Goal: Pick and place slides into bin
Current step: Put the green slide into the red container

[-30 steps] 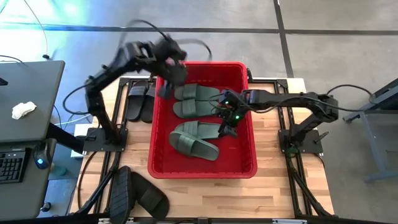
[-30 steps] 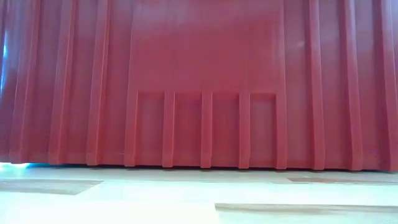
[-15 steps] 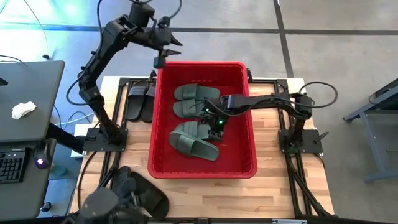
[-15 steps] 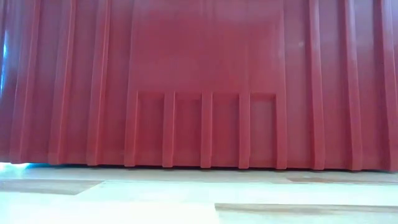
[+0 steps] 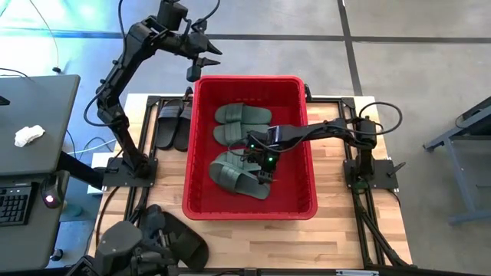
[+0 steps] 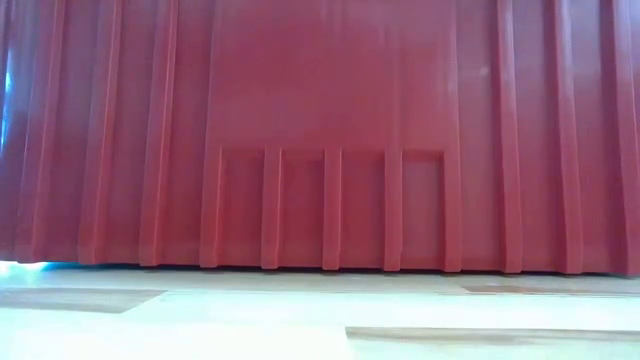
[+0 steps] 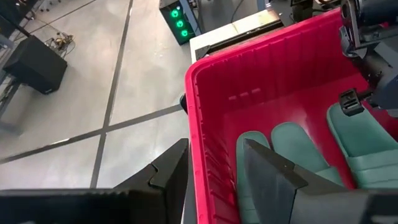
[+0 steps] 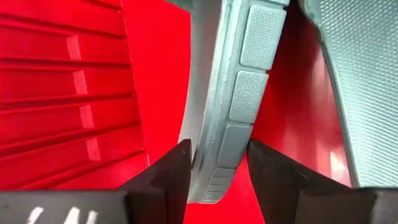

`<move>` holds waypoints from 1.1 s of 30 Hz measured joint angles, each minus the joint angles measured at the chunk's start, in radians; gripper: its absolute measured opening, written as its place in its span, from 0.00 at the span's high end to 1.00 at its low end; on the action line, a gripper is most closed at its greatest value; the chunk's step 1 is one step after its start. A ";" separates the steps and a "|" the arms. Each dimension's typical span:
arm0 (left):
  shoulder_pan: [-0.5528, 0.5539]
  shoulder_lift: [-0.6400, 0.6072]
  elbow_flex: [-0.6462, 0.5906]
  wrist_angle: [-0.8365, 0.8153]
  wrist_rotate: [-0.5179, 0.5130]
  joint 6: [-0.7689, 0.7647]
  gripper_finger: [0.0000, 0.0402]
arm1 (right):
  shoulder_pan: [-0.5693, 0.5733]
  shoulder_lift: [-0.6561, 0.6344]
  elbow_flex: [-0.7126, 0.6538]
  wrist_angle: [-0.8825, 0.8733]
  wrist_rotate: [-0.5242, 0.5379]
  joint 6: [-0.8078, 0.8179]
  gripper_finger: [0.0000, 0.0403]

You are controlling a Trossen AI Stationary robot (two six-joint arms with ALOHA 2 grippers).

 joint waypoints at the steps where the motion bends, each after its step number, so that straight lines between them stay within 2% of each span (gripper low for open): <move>1: -0.001 0.000 0.000 0.000 0.002 0.000 0.66 | 0.000 0.000 0.000 0.002 0.000 -0.006 0.64; 10: 0.000 0.000 0.000 -0.001 0.004 -0.015 0.66 | 0.000 0.010 0.000 0.020 0.006 -0.008 0.64; 21: 0.000 0.000 0.000 -0.001 0.006 -0.015 0.66 | -0.001 0.051 -0.001 0.045 -0.077 -0.005 0.64; 25: 0.000 0.000 0.000 -0.004 0.006 0.002 0.66 | -0.003 0.051 -0.002 0.061 -0.076 -0.003 0.65; 28: 0.000 0.000 0.000 -0.004 0.005 0.004 0.66 | -0.007 0.051 -0.002 0.062 -0.077 -0.001 0.69; 33: 0.000 0.000 0.000 -0.006 0.005 0.005 0.66 | -0.018 0.051 -0.002 0.063 -0.078 -0.007 0.84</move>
